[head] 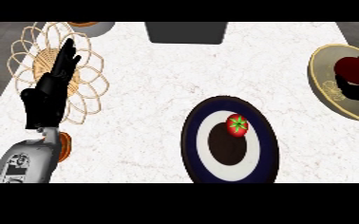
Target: Pick the can from the plate and place it in the bowl
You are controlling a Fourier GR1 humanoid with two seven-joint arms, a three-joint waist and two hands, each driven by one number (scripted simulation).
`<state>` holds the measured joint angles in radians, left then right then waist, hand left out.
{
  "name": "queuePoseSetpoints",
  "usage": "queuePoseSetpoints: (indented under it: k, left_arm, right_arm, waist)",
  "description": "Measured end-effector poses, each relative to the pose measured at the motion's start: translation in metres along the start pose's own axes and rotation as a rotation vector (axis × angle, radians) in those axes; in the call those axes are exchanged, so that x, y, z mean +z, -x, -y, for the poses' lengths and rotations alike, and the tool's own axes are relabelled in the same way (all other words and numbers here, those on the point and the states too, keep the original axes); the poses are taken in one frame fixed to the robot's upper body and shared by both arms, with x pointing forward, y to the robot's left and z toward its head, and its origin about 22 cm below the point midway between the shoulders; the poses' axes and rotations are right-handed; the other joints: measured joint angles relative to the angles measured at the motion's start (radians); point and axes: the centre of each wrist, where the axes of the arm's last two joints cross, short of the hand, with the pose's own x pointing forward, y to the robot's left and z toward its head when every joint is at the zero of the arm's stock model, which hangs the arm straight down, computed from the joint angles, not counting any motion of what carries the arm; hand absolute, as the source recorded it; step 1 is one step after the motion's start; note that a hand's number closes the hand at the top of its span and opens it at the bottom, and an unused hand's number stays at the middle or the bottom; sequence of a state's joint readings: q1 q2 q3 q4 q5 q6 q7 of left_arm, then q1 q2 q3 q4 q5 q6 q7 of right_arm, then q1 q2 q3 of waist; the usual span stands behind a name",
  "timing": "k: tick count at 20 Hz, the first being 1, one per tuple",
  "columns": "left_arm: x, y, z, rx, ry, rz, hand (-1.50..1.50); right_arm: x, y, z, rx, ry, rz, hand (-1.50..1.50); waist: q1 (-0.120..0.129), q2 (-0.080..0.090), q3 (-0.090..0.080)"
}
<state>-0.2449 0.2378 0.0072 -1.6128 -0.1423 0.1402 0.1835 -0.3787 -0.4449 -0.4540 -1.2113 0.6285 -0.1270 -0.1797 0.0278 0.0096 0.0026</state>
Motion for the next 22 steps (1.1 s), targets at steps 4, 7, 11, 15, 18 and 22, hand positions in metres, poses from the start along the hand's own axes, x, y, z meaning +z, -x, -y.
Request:
queuePoseSetpoints:
  k: [4,7,11,15,18,22]
  left_arm:
    - [0.002,0.005,0.005,0.002,0.008,-0.001,0.0]
    - [0.0,0.005,0.006,0.003,0.009,-0.005,0.0]
    - [-0.003,0.0,0.003,0.003,0.015,0.005,0.0]
    - [-0.002,0.002,0.009,0.007,0.025,0.007,0.0]
    - [-0.003,0.0,0.009,0.006,0.018,0.011,0.0]
    - [-0.005,0.001,0.009,0.005,0.017,0.012,0.0]
  right_arm:
    - [-0.018,0.025,-0.007,0.083,0.037,-0.014,1.5]
    - [-0.028,0.039,-0.012,0.09,0.038,-0.048,1.5]
    - [-0.032,0.056,-0.013,0.029,-0.017,-0.128,-1.5]
    - [-0.034,0.061,-0.019,-0.068,-0.084,-0.137,-1.5]
    - [-0.034,0.064,-0.021,-0.153,-0.106,-0.115,-1.5]
    - [-0.031,0.072,-0.018,-0.256,-0.073,-0.082,-1.5]
  waist:
    - [0.01,0.004,0.0]
    - [0.016,0.007,0.001]
    - [0.027,0.011,0.002]
    - [0.033,0.016,0.004]
    - [0.033,0.016,0.004]
    - [0.029,0.016,0.004]
